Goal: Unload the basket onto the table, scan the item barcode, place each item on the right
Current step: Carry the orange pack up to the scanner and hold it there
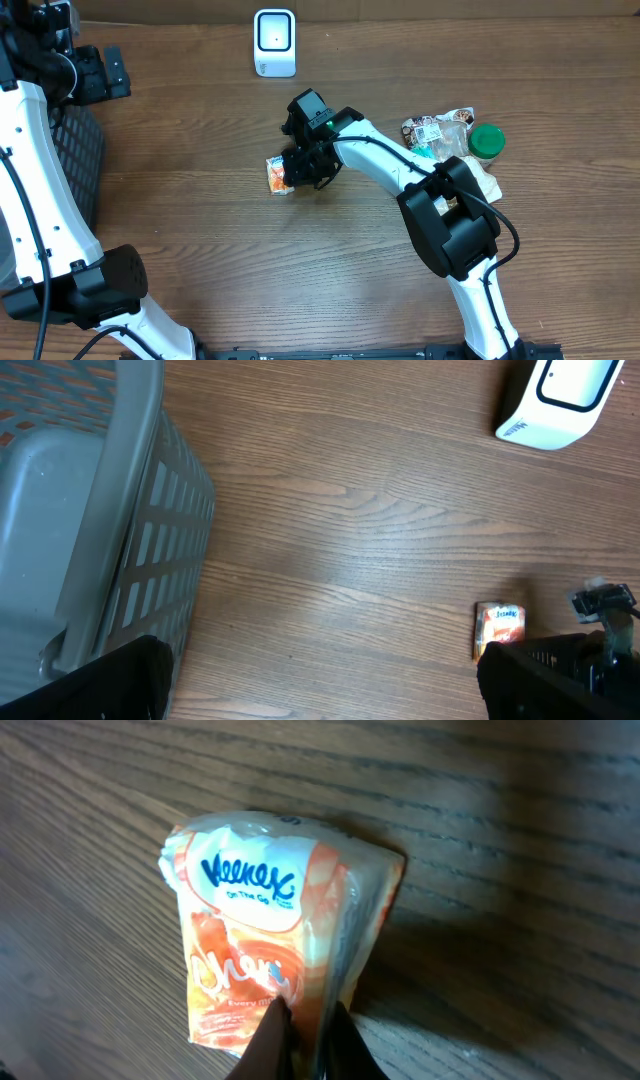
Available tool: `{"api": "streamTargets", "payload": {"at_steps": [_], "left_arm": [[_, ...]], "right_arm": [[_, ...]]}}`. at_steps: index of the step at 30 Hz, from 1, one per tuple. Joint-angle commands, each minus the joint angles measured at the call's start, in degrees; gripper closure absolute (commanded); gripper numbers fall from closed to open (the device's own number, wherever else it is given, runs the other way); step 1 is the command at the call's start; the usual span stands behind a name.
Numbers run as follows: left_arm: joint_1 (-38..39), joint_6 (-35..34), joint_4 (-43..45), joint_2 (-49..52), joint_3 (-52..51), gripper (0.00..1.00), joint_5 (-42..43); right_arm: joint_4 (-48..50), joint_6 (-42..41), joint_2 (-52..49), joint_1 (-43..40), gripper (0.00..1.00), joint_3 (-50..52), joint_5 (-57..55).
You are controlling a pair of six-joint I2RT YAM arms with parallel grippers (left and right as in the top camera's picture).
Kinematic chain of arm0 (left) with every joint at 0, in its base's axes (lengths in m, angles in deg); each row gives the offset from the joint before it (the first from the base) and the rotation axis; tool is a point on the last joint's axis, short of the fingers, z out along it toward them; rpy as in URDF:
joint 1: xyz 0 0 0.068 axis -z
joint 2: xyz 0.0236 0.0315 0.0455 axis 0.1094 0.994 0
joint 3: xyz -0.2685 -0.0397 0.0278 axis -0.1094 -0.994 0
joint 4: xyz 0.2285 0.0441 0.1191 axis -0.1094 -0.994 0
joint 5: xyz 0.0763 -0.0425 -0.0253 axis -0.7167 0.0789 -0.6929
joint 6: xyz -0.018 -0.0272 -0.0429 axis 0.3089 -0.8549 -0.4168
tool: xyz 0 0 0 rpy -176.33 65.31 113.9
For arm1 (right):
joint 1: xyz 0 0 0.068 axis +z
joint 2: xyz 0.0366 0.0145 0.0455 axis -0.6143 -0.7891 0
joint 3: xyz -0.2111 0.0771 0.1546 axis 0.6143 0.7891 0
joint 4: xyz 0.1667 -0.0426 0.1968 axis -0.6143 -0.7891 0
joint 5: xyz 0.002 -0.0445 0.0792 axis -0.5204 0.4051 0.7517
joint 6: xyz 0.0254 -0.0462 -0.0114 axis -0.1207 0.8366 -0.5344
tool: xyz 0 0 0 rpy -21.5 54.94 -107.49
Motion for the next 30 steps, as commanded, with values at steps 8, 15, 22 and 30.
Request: {"api": "streamTargets", "payload": {"at_steps": [8, 15, 22, 30], "left_arm": [[0.02, 0.85, 0.00, -0.94, 1.11, 0.01, 0.39], [0.02, 0.85, 0.00, -0.94, 1.11, 0.00, 0.39], [0.02, 0.85, 0.00, -0.94, 1.11, 0.01, 0.39], [0.02, 0.85, 0.00, -0.94, 1.11, 0.01, 0.39]], "right_arm": [[-1.22, 1.09, 3.98, -4.11, 0.96, -2.67, 26.03], [6.51, 0.90, 11.98, -9.31, 0.96, -2.67, 48.85], [13.84, -5.35, 14.21, -14.51, 0.96, -2.67, 62.95], [25.07, -25.83, 14.21, -19.82, 0.96, -2.67, 67.49]]}}
